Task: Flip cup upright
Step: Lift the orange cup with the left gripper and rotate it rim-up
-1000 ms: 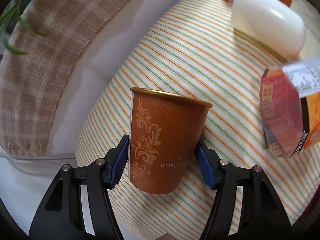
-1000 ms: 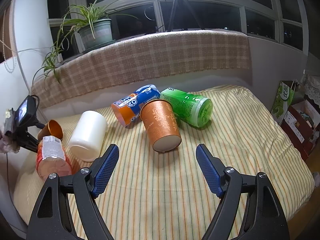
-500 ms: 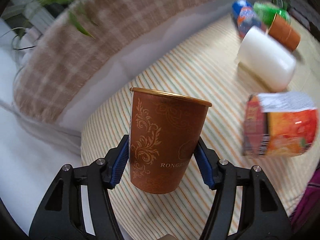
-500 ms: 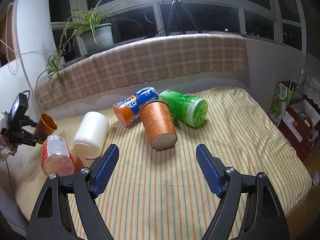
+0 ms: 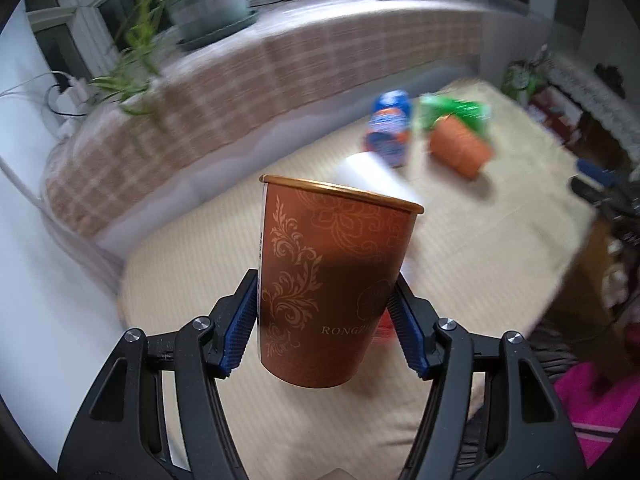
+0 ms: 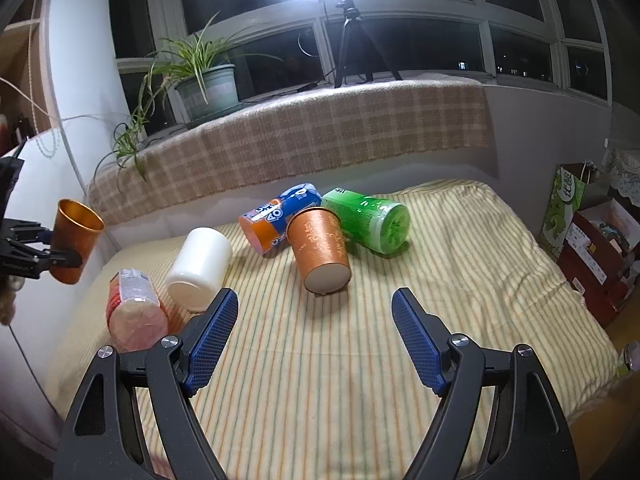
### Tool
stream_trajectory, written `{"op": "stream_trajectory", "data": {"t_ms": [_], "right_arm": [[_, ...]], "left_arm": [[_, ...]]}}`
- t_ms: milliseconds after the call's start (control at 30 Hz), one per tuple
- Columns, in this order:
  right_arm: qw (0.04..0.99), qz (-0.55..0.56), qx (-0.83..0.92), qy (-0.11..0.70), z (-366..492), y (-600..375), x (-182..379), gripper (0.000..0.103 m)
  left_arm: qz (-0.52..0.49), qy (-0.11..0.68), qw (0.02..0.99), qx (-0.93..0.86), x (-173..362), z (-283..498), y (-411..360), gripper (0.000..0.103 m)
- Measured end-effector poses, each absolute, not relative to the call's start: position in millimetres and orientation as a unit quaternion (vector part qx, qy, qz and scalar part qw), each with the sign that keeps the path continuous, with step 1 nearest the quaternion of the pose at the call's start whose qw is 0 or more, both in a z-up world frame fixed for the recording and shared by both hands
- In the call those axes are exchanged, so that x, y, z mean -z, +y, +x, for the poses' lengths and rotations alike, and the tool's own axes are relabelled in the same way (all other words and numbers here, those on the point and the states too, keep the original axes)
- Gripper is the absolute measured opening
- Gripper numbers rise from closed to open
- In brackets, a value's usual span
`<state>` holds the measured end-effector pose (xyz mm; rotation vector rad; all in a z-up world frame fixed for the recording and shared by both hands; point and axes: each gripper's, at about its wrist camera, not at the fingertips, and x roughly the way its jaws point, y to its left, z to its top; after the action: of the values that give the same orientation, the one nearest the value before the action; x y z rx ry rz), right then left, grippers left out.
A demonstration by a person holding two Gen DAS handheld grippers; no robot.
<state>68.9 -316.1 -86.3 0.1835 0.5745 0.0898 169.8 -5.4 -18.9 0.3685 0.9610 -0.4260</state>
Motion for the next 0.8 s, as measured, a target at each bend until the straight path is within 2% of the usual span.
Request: {"op": "stream_trajectory", "data": {"t_ms": [333,800], "right_arm": [[0.956,0.097,-0.024,0.275,42,-352,84,0.079],[0.948,0.129,-0.015,0.291,31,-387,100,0.079]], "left_arm": [[0.111,0.491,0.832,0.233,38,146,-94,0.065],[0.008,0.586,0.785,0.203,124,167,-172,0.065]]}}
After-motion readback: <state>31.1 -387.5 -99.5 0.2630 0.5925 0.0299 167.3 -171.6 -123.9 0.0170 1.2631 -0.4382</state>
